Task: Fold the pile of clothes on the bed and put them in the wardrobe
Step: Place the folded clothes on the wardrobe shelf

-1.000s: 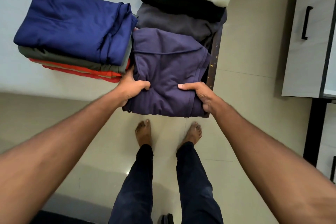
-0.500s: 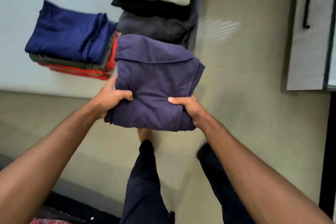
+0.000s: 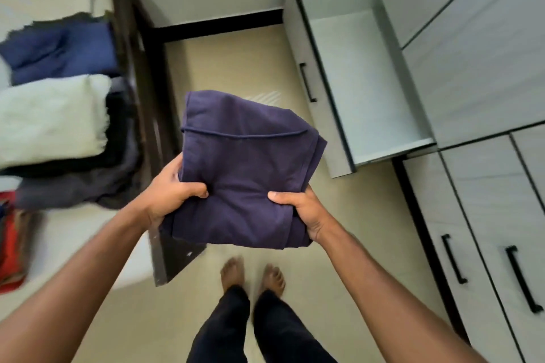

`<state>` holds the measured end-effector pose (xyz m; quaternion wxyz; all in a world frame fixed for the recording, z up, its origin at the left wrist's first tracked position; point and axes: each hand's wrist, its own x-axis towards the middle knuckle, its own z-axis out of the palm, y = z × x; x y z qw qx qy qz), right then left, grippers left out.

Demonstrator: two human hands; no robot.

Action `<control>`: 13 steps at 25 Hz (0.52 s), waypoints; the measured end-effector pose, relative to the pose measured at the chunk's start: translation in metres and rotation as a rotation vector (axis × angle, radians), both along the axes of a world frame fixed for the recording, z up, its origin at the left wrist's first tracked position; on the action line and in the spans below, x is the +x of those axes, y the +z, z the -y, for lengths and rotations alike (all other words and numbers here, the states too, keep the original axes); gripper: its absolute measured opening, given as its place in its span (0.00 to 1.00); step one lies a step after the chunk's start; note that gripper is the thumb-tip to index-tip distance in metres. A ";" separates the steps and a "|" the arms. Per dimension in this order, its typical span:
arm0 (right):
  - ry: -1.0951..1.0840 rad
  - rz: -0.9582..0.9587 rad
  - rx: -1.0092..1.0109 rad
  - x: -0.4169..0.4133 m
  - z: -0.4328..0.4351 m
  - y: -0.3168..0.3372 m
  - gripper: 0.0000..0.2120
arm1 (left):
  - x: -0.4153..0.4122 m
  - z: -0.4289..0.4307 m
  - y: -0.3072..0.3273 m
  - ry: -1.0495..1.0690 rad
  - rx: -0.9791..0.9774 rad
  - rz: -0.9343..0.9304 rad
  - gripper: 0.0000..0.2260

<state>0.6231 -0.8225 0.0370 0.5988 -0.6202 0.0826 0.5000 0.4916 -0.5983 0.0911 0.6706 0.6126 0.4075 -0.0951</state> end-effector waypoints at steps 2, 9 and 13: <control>-0.108 -0.005 -0.032 0.039 0.026 -0.006 0.29 | 0.060 0.009 -0.016 -0.086 -0.012 0.005 0.28; -0.431 -0.068 -0.139 0.153 0.067 -0.046 0.30 | 0.264 0.027 -0.070 -0.376 -0.159 -0.022 0.26; -0.604 -0.060 -0.212 0.235 0.058 -0.093 0.30 | 0.391 0.028 -0.112 -0.510 -0.143 -0.053 0.33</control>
